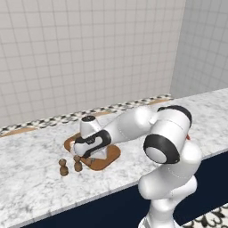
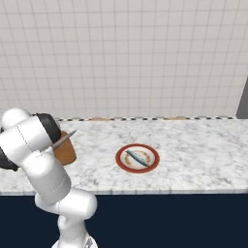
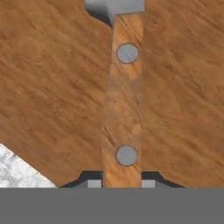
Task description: Pick up the knife from the drawer and place it on the cutting board. Then place the meat from the plate to the cutting board.
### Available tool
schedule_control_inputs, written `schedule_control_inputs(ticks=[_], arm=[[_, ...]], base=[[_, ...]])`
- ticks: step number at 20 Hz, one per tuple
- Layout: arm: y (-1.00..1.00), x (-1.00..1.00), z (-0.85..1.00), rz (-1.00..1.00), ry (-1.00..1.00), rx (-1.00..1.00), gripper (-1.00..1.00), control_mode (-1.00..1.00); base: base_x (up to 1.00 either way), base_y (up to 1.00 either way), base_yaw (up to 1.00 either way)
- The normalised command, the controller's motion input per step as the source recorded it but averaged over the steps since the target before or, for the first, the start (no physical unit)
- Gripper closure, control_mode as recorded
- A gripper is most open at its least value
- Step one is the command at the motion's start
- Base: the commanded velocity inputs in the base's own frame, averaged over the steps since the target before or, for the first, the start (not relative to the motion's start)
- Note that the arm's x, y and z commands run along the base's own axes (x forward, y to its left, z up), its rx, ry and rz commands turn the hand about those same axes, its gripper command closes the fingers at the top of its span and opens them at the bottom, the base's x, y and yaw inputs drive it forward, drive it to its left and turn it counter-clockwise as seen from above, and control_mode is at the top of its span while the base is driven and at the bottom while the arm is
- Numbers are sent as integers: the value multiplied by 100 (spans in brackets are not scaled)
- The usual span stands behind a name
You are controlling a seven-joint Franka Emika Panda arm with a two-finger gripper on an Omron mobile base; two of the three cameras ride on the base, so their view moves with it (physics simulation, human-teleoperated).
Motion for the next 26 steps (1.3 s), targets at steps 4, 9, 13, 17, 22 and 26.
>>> schedule_control_inputs(ticks=[4, 9, 13, 17, 22, 26], arm=[[0, 14, -18, 15, 0, 0, -100, -100], [-8, -33, 52, 9, -8, 0, -100, -100], [-31, -64, 76, 4, -27, 0, -100, -100], [-86, -69, 79, 0, -26, 5, -100, -100], [-100, -18, 50, 0, -11, 8, -100, -100], [-100, 0, 11, 2, 0, 2, -100, -100]], base=[[0, 0, 0], [0, 0, 0], [0, 0, 0], [0, 0, 0], [0, 0, 0], [0, 0, 0]])
